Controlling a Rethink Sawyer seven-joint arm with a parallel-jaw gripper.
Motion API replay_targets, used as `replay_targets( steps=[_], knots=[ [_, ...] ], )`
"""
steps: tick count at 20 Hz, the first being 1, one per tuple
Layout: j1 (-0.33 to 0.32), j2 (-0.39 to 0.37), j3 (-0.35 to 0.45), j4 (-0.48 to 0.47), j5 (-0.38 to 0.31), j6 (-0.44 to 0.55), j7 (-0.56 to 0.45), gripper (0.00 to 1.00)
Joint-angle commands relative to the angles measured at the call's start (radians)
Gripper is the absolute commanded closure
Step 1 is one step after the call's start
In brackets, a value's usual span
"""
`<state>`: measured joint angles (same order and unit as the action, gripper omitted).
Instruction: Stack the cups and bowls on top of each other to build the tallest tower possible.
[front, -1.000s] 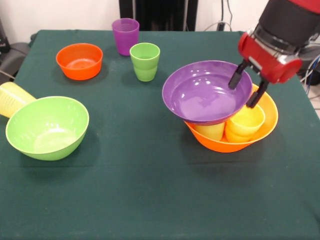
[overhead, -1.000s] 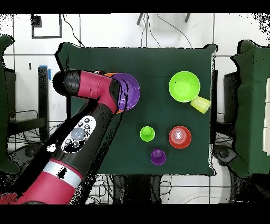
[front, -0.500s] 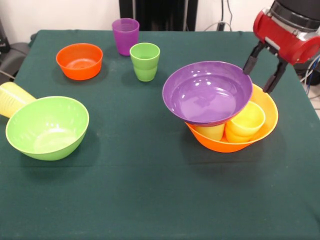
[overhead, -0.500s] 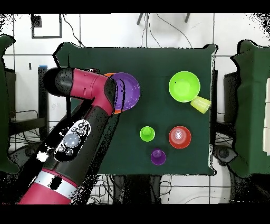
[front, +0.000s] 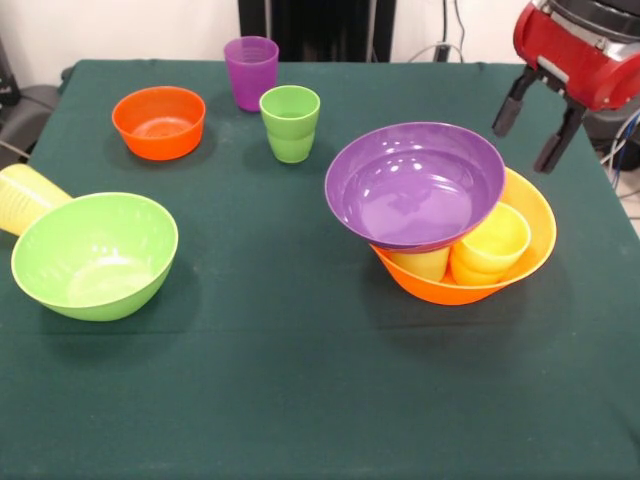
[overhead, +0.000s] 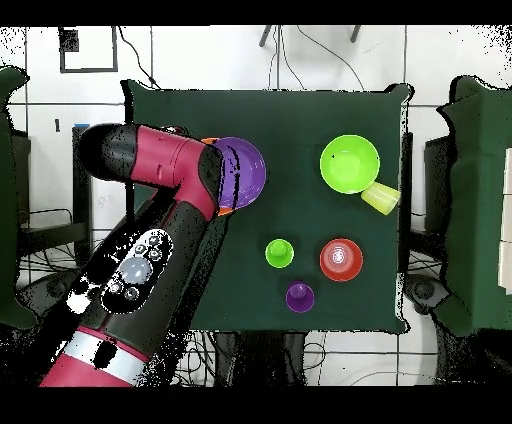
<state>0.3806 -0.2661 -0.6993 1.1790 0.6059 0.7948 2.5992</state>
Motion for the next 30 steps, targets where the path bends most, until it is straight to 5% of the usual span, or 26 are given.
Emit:
replay_targets(
  steps=[1, 8, 14, 30],
  knots=[
    [-0.05, -0.054, 0.126, 0.048, -0.066, 0.184, 0.022, 0.0],
    [-0.128, -0.165, 0.094, -0.025, -0.12, 0.376, -0.075, 0.0],
    [-0.188, -0.21, 0.108, -0.064, -0.166, 0.44, -0.129, 0.0],
    [-0.316, -0.234, 0.228, 0.008, -0.291, 0.283, -0.226, 0.0]
  ],
)
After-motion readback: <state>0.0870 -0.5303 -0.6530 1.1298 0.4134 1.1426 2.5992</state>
